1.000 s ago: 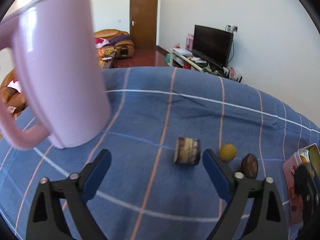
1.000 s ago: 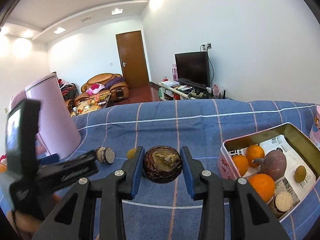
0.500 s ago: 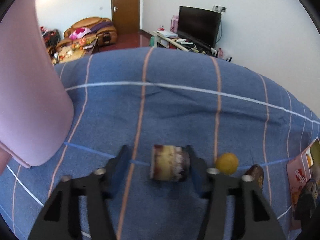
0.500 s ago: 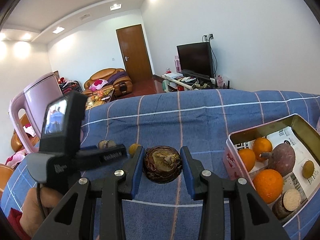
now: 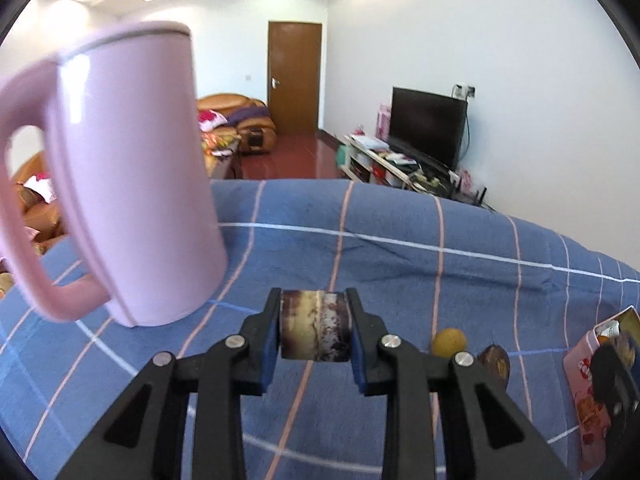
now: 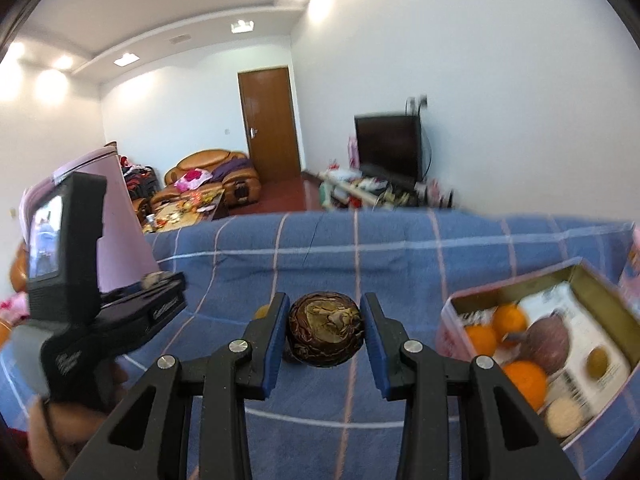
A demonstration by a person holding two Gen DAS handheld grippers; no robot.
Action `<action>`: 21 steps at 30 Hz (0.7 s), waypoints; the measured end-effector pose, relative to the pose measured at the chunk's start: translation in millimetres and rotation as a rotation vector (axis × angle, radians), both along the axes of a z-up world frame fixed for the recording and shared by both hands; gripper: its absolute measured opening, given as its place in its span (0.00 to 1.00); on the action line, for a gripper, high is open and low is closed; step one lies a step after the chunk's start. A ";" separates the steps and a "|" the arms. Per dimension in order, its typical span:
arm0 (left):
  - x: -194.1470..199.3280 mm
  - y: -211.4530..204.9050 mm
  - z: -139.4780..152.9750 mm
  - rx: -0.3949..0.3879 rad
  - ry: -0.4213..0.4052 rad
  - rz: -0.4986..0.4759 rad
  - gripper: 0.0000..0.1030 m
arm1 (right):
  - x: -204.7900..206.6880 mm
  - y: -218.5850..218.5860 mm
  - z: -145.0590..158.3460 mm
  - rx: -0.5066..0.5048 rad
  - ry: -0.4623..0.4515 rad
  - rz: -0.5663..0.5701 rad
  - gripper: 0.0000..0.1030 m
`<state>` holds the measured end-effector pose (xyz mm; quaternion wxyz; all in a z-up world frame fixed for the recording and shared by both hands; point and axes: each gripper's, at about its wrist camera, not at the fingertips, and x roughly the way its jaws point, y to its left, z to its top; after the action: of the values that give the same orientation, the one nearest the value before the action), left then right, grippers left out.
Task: Organize fruits
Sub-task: 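Carry the sugarcane piece and brown fruit over the pink tin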
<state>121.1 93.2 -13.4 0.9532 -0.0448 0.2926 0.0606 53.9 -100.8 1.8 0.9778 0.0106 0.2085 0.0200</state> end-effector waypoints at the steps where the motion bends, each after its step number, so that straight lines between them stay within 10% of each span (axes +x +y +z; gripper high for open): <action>1: -4.1 -0.9 0.7 0.006 -0.005 0.007 0.30 | -0.6 1.2 0.6 -0.011 -0.008 0.000 0.38; 21: -53.7 -7.5 9.8 0.033 -0.064 0.019 0.30 | -25.8 2.2 3.9 -0.036 -0.031 -0.016 0.38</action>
<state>67.4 85.8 -3.6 0.9622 -0.0337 0.2604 0.0729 28.0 -98.6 5.7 0.9811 -0.0058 0.1934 0.0084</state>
